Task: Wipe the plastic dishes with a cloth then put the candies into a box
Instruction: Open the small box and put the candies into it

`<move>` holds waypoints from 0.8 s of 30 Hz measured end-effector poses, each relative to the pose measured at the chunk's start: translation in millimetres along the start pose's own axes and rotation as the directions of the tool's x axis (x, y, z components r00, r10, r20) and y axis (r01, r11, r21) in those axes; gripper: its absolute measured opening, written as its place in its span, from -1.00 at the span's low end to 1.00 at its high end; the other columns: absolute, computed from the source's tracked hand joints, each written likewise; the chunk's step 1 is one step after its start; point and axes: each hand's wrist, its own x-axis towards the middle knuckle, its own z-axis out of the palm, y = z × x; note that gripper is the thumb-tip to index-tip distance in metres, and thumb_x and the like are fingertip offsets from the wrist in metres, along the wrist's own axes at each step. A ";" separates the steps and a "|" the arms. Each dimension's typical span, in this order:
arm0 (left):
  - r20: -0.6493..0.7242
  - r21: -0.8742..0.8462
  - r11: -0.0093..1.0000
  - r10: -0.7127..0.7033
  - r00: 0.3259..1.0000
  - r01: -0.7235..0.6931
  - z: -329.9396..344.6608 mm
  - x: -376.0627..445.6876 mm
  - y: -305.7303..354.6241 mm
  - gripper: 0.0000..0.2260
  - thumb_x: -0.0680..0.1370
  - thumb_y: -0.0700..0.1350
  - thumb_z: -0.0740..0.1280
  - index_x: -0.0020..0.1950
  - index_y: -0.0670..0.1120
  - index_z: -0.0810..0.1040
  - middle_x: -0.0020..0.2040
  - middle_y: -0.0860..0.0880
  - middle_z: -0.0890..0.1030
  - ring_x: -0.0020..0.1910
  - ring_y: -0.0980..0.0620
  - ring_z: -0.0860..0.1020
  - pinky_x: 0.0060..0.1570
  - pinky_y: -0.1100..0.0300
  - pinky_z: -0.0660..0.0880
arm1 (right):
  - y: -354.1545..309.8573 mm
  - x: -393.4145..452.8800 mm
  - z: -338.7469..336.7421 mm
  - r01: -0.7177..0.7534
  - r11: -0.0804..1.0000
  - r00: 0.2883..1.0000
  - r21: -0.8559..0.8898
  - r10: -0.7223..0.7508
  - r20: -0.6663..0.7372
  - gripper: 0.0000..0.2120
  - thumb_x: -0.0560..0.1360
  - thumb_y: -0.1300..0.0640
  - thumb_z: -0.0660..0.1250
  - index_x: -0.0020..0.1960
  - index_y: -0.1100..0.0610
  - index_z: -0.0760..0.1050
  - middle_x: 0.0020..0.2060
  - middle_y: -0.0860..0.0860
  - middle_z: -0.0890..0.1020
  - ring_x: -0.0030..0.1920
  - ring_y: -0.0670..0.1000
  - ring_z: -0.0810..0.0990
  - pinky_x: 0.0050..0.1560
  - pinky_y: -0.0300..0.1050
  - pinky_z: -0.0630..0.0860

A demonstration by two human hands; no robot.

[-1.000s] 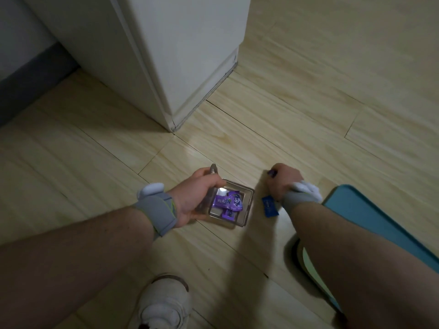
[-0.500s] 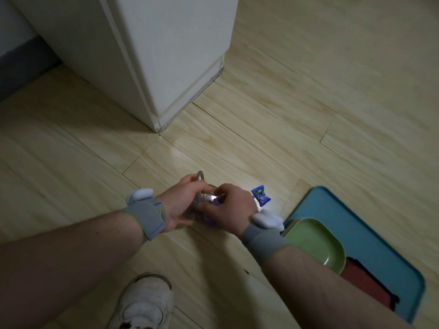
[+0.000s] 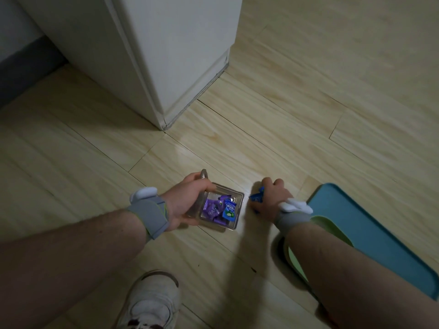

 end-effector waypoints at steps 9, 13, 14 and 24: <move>0.009 0.022 1.000 -0.009 1.000 0.008 -1.4 1.4 -3.2 -0.75 0.53 0.00 0.29 0.20 0.11 0.44 -0.02 -0.08 0.64 -0.12 -0.03 0.63 -0.05 -0.02 0.54 | -4.4 -22.1 -5.2 -0.067 0.812 0.955 0.581 0.220 -0.199 -0.91 0.40 0.09 0.39 -0.11 0.01 0.50 -0.11 0.07 0.63 -0.17 0.06 0.51 -0.19 -0.15 0.39; 0.011 0.016 1.000 -0.012 1.000 0.012 -1.8 3.3 -4.4 -0.71 0.52 0.02 0.31 0.23 0.13 0.43 0.09 -0.08 0.60 0.02 -0.09 0.59 -0.04 -0.05 0.55 | -41.8 -61.2 -26.7 0.121 0.746 0.965 0.655 0.066 -0.254 -0.87 0.34 0.12 0.45 -0.13 0.00 0.55 -0.21 -0.03 0.60 -0.17 0.01 0.55 -0.20 -0.17 0.43; 0.008 0.018 1.000 -0.019 1.000 0.019 -1.5 3.2 -5.2 -0.69 0.51 0.02 0.31 0.25 0.15 0.42 0.12 -0.07 0.58 0.07 -0.11 0.57 -0.03 -0.05 0.55 | -52.7 -67.3 -26.3 0.145 0.765 0.974 0.627 0.002 -0.228 -0.86 0.34 0.11 0.45 -0.11 -0.01 0.57 -0.22 -0.05 0.59 -0.16 0.00 0.56 -0.19 -0.19 0.43; 0.009 0.370 0.907 0.211 0.977 -0.200 -9.7 6.4 -3.1 -0.19 0.13 0.25 0.53 0.36 0.32 0.34 0.24 -0.05 0.56 0.12 -0.06 0.59 0.03 0.05 0.57 | -55.7 -50.9 -15.5 -0.048 0.516 0.985 0.856 0.169 -0.046 -0.68 0.38 -0.31 0.26 -0.18 -0.07 0.54 -0.16 -0.05 0.64 -0.05 0.12 0.63 0.05 0.18 0.57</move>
